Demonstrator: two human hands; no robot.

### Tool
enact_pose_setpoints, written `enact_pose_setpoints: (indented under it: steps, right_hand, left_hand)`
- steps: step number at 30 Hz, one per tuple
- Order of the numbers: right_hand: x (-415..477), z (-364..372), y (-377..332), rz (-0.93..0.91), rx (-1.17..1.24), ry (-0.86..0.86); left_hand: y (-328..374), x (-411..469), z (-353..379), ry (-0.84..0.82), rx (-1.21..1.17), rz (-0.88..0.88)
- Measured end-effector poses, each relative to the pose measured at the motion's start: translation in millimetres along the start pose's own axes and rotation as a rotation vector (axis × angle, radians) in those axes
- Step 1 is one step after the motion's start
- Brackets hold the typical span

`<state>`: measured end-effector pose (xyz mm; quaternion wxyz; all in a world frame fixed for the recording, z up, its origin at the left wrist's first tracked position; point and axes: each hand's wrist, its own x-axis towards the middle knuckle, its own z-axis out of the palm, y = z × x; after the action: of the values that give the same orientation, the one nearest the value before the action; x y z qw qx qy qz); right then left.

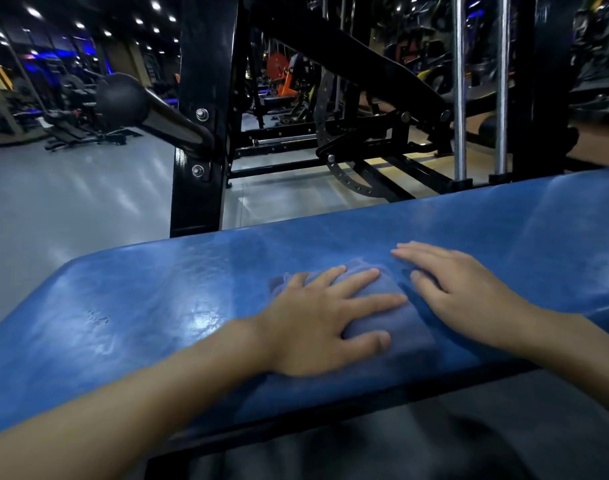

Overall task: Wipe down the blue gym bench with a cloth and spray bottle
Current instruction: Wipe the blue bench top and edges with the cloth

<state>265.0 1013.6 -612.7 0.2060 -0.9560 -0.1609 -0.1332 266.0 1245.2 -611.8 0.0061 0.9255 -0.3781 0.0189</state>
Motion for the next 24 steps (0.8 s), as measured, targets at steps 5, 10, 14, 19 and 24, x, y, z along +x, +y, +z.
enact_pose_setpoints:
  steps: [5,10,14,19,24]
  right_hand:
    - [-10,20,-18,0.002,-0.163,-0.228]
    - [-12,20,-21,0.003,-0.222,-0.215]
    - [-12,21,-23,0.017,-0.225,-0.216]
    - [-10,21,-22,0.023,-0.202,-0.217]
    - [-9,15,-24,0.039,-0.160,-0.251]
  left_hand:
    - [-94,15,-1,-0.045,-0.082,-0.292]
    - [-192,3,-9,-0.056,-0.105,-0.663]
    - [-181,3,-8,-0.064,-0.083,-0.690]
    - [-94,-11,-8,-0.120,-0.025,-0.415]
    - [-8,-40,-5,-0.079,0.018,-0.051]
